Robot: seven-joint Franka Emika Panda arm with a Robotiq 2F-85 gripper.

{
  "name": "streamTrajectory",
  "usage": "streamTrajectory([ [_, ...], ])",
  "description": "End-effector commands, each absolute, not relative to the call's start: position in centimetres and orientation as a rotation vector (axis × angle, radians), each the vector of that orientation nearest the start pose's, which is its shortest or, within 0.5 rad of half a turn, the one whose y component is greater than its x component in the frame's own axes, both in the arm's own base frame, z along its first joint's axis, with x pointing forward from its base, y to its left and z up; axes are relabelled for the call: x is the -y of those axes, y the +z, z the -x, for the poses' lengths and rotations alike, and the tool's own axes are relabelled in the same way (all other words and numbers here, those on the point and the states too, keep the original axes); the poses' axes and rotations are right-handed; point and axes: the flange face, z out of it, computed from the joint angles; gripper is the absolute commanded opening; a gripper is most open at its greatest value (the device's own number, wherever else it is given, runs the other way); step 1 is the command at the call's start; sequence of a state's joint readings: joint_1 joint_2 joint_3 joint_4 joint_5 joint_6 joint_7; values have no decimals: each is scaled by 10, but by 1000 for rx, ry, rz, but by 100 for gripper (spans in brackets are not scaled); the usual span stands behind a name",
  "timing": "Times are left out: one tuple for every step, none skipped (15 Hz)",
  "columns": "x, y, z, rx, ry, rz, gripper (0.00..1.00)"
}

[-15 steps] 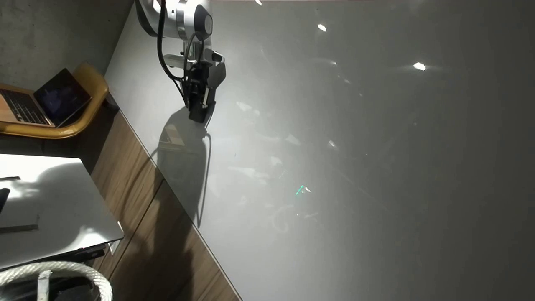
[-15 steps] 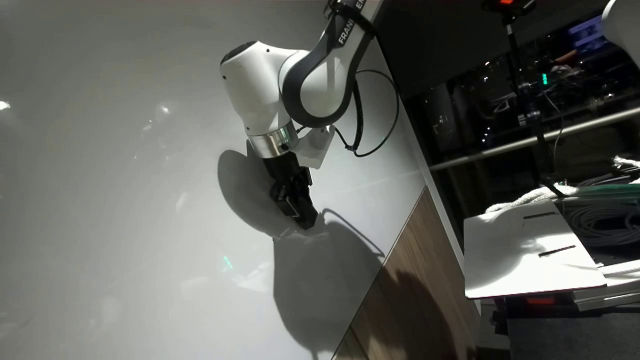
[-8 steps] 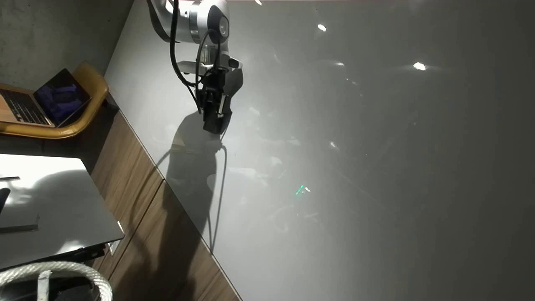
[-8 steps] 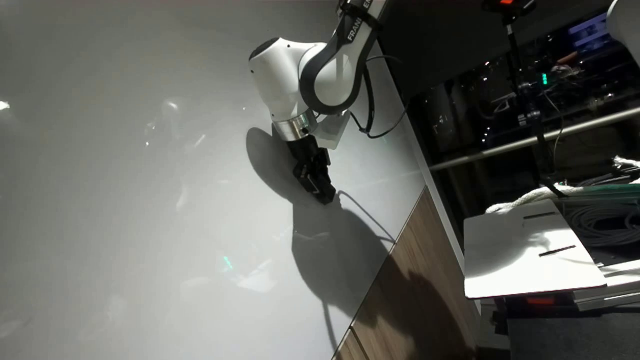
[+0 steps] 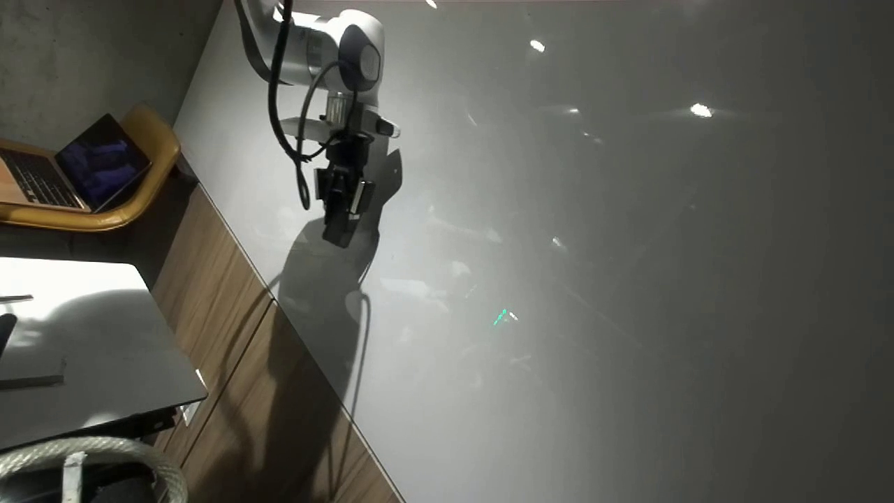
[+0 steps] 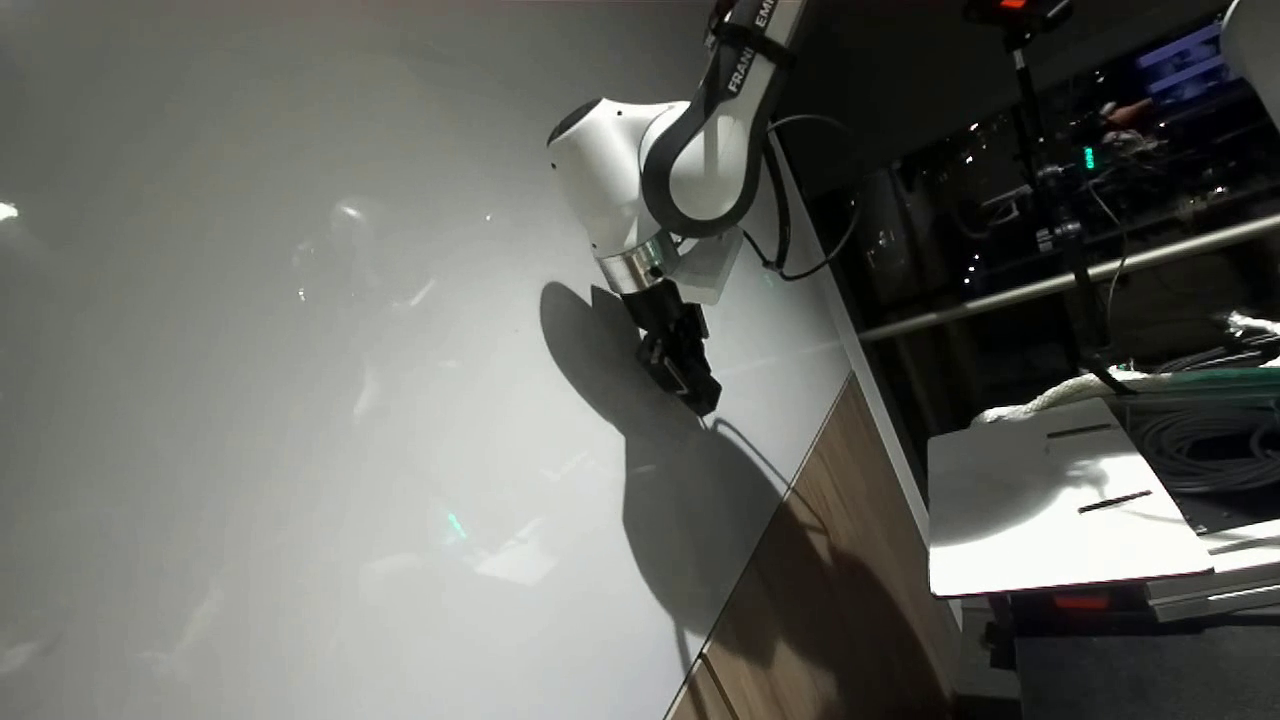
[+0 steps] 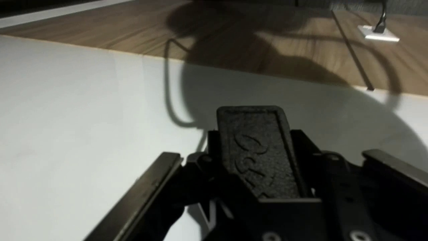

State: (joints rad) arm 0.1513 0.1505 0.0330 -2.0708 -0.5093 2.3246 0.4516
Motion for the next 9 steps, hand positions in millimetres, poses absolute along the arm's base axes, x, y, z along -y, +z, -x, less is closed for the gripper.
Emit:
streamTrajectory([
  [-123, 353, -513, 118, -141, 3464, 29],
  [-125, 351, -496, 129, -32, 3468, 29],
  [-127, 348, -480, 135, 75, 3480, 29],
  [-125, 343, -463, 142, 206, 3476, 29],
  [-122, 341, -449, 131, 313, 3458, 29],
  [-117, 334, -437, 112, 428, 3440, 29],
  [-113, 329, -427, 102, 517, 3417, 29],
  [-110, 322, -419, 96, 598, 3379, 29],
  [-108, 314, -414, 88, 648, 3350, 29],
])
